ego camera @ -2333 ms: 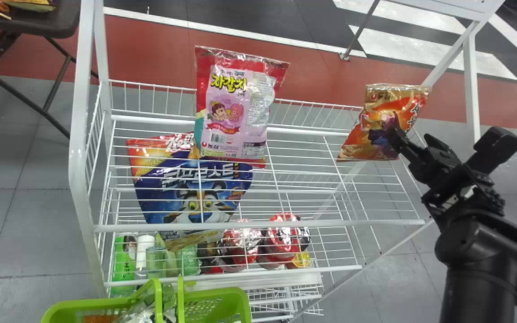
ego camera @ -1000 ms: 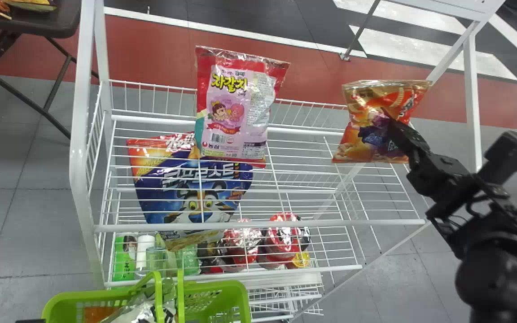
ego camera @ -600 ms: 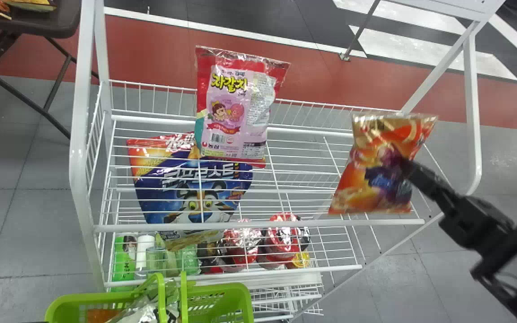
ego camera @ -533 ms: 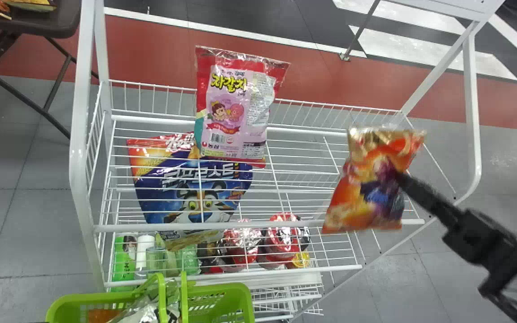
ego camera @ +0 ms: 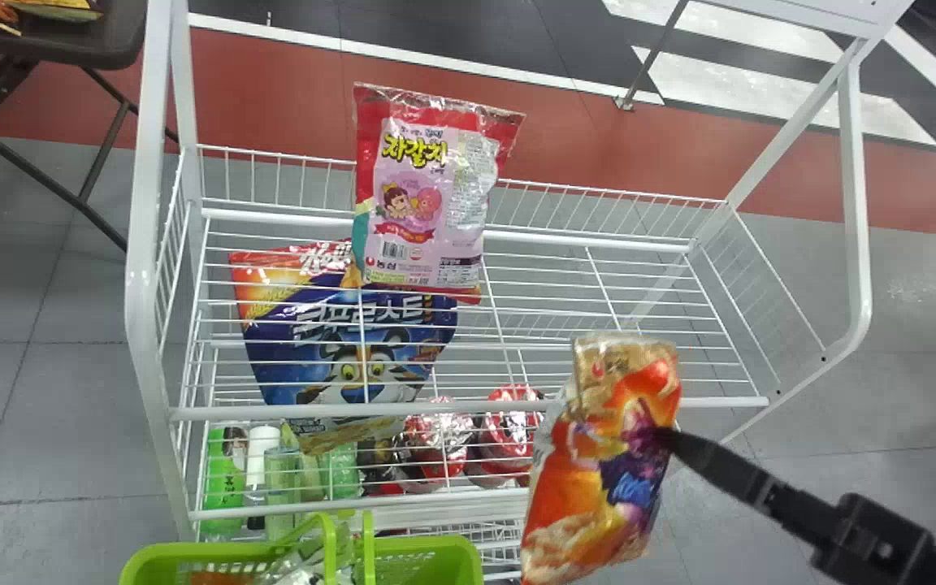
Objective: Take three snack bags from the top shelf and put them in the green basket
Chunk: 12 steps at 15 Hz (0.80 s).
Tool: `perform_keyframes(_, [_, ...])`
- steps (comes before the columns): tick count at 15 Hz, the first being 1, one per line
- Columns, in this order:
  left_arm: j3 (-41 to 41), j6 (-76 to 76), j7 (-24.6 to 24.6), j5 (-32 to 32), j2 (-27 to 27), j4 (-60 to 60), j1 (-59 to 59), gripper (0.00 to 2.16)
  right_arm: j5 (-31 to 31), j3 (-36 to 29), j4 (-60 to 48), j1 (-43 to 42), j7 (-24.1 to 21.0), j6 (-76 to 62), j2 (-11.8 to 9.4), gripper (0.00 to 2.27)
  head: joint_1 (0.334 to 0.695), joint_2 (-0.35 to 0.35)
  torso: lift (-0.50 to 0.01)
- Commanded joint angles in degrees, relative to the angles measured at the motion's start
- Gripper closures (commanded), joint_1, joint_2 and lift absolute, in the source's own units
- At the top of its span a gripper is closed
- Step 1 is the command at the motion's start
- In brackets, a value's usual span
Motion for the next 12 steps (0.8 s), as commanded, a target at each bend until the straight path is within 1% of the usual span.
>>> perform_keyframes(1, [-0.08,0.0,-0.03,-0.06,0.08,-0.09,0.26,2.14,0.61,5.43,4.2,3.61,0.41,0.66,0.23,2.17,0.695,-0.35,-0.044])
perform_keyframes(4, [0.1,-0.17,-0.12,-0.06,0.17,-0.53,0.61,2.14,4.04,12.29,8.68,6.16,0.5,0.66,0.23,2.17,0.695,-0.35,-0.044])
perform_keyframes(6, [0.45,-0.53,-0.3,0.03,0.17,-0.88,0.88,2.14,5.1,17.38,12.55,7.74,0.41,0.66,0.23,2.17,0.695,-0.35,-0.044])
perform_keyframes(9, [0.45,-0.53,-0.38,0.03,0.08,-1.23,0.88,2.14,9.67,25.64,17.82,8.71,-1.26,0.66,0.23,2.17,0.695,-0.35,-0.044])
perform_keyframes(10, [0.54,-0.53,-0.47,0.03,0.08,-1.32,0.88,2.14,10.37,28.02,20.54,8.71,-2.75,0.01,0.23,2.17,0.695,-0.35,-0.044])
perform_keyframes(12, [0.71,-0.7,-0.56,0.03,0.17,-1.58,1.05,2.14,11.95,31.8,24.41,8.71,-5.3,-7.37,0.23,2.17,0.695,-0.35,-0.044])
